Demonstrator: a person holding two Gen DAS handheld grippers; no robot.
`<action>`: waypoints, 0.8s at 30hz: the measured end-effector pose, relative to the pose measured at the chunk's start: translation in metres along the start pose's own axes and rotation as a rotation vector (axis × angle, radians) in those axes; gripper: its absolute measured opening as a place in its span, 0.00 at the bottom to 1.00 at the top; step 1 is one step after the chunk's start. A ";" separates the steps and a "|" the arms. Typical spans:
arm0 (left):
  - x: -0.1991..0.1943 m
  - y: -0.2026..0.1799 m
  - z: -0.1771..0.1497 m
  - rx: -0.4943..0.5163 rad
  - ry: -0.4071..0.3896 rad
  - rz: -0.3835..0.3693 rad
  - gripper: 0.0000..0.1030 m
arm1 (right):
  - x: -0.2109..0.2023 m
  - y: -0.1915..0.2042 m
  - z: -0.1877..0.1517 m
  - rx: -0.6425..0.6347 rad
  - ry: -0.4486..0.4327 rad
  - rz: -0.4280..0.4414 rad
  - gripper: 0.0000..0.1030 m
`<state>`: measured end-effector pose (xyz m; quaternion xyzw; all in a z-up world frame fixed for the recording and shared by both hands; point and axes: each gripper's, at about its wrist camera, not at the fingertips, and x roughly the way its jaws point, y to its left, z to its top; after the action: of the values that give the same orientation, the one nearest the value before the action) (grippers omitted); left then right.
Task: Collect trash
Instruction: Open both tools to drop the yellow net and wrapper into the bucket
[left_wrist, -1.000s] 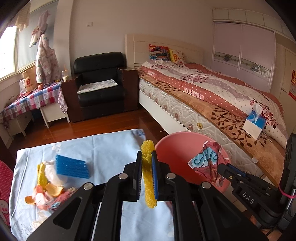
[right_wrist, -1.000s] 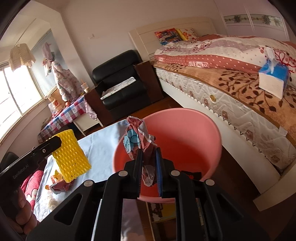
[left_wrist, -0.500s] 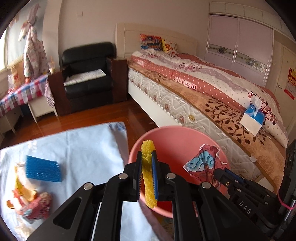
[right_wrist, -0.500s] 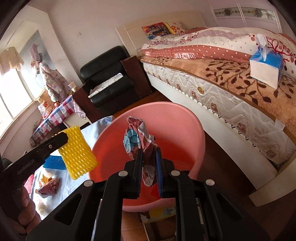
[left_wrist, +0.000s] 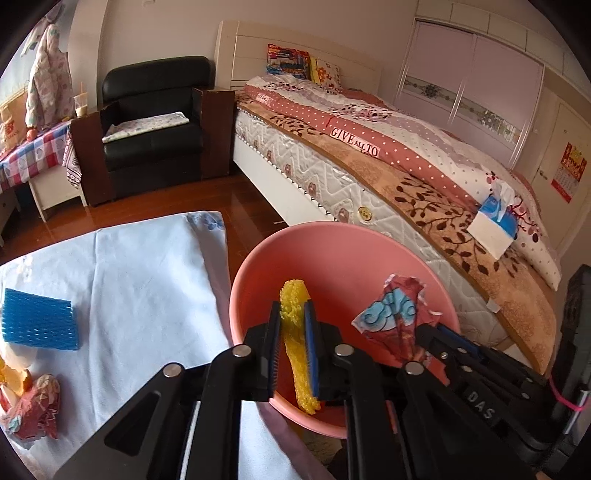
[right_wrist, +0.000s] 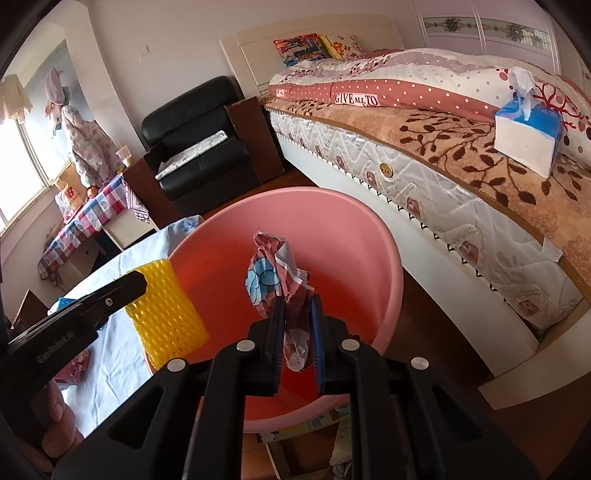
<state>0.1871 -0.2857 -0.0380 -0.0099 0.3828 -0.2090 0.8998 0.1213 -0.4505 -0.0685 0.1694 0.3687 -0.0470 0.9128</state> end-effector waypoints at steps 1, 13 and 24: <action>-0.001 0.001 0.000 -0.001 -0.002 0.000 0.20 | 0.001 0.001 0.000 -0.004 0.006 -0.012 0.14; -0.023 0.018 -0.003 -0.034 -0.026 0.017 0.38 | -0.013 0.016 0.003 -0.061 -0.039 -0.082 0.35; -0.062 0.043 -0.009 -0.072 -0.064 0.042 0.40 | -0.039 0.045 0.003 -0.126 -0.105 -0.121 0.35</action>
<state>0.1584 -0.2214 -0.0099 -0.0407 0.3614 -0.1755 0.9148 0.1047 -0.4111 -0.0271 0.0866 0.3321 -0.0878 0.9351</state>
